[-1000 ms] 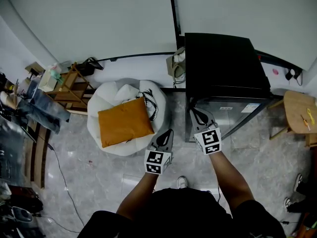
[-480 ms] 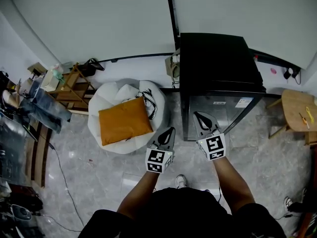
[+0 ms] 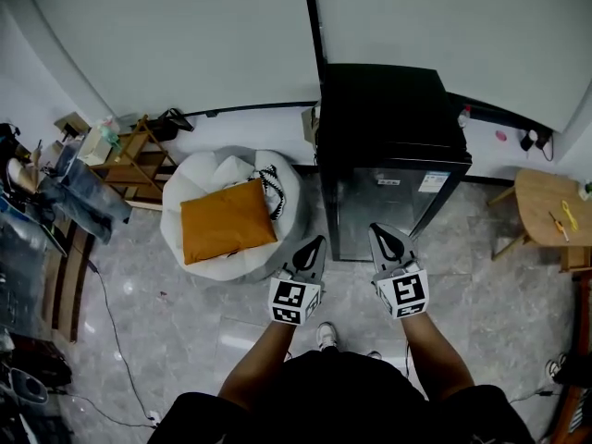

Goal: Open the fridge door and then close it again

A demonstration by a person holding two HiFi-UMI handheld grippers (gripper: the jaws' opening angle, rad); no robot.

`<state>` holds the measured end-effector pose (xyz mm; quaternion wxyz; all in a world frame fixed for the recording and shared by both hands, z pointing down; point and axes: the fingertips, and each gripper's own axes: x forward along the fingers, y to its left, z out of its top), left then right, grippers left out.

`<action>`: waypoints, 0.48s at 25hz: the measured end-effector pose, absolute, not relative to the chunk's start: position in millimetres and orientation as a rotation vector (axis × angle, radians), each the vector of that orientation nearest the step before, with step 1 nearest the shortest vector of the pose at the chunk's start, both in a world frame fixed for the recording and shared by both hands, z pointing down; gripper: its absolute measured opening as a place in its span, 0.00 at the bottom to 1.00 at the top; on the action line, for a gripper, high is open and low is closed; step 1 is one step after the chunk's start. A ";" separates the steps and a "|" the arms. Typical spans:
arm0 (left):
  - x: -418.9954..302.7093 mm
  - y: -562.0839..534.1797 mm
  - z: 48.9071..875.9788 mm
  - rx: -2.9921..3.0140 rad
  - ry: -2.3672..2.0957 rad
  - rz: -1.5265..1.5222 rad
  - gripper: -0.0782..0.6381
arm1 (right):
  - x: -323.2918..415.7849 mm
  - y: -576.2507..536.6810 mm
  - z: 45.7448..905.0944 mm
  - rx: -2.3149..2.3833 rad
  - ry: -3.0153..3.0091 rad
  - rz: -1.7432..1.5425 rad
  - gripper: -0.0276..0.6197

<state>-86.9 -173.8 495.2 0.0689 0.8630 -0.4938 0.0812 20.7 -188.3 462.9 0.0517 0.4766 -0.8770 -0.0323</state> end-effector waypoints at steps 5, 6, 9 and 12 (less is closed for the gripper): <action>-72.2 -150.7 484.3 2.594 -1.495 0.220 0.14 | 38.3 -159.0 455.8 1.442 -2.658 -0.107 0.07; -69.6 -146.8 482.2 2.595 -1.501 0.209 0.14 | 41.7 -154.2 456.0 1.441 -2.656 -0.108 0.07; -64.0 -137.8 476.8 2.599 -1.516 0.187 0.14 | 50.8 -143.2 458.3 1.450 -2.649 -0.108 0.07; -60.0 -127.3 476.0 2.597 -1.520 0.194 0.14 | 56.9 -131.0 463.3 1.447 -2.641 -0.097 0.07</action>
